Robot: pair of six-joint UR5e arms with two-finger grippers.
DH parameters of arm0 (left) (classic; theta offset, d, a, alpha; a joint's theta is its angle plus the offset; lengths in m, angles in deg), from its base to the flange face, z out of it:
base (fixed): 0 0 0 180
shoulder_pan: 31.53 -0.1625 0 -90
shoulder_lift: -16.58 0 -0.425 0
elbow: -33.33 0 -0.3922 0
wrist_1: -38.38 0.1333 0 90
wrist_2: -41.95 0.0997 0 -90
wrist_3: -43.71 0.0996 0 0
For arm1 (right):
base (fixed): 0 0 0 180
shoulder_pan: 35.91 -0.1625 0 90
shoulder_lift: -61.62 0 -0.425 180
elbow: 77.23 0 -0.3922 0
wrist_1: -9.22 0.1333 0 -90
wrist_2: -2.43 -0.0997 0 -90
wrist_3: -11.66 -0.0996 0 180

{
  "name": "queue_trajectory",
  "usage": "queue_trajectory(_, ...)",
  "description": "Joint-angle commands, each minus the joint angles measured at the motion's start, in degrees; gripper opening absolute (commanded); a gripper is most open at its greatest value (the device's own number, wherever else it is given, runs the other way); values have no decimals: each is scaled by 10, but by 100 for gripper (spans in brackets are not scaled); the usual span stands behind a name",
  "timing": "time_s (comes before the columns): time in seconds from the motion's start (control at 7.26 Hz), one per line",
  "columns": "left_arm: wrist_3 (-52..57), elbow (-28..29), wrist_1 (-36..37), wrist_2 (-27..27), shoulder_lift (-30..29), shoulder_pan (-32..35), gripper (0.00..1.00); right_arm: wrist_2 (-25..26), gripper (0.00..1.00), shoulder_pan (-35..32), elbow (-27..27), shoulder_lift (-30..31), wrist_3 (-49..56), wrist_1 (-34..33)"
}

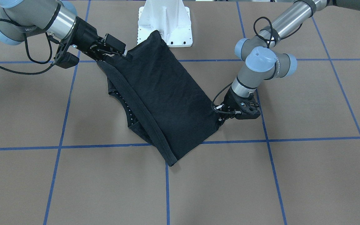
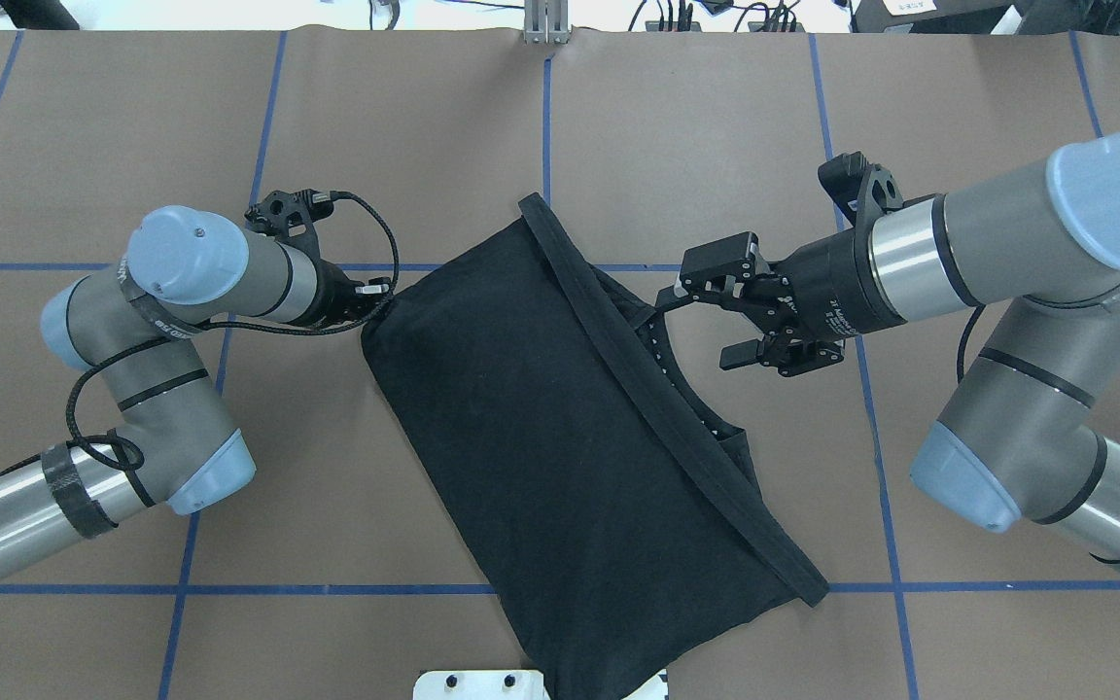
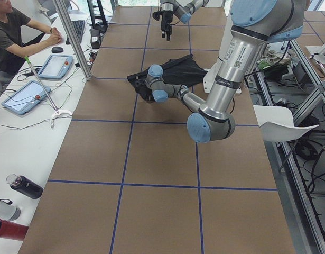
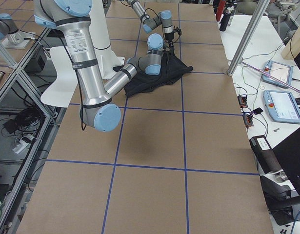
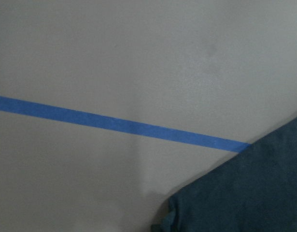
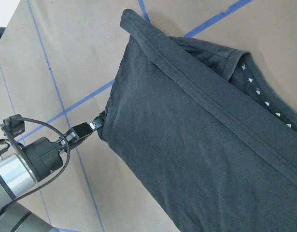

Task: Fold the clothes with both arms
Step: 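Move the left gripper to the shirt corner farthest from the robot and grasp it, then pull the grasped far corner with the left gripper to straighten the shirt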

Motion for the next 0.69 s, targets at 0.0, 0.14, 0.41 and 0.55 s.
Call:
queue_trajectory(0.0, 13, 9, -6, -2, -6, 17, 0, -4, 100, -11, 0, 7, 0, 0)
queue_trajectory(0.14, 23, 33, -9, -2, -26, 35, 0, -5, 100, -16, 0, 10, 0, 0)
queue_trajectory(0.41, 32, 114, -29, -1, -77, 65, 0, -4, 100, -25, 1, 10, 0, 0)
queue_trajectory(0.55, 43, 136, -50, -1, -81, 80, 0, -3, 100, -26, 1, 10, 0, 0)
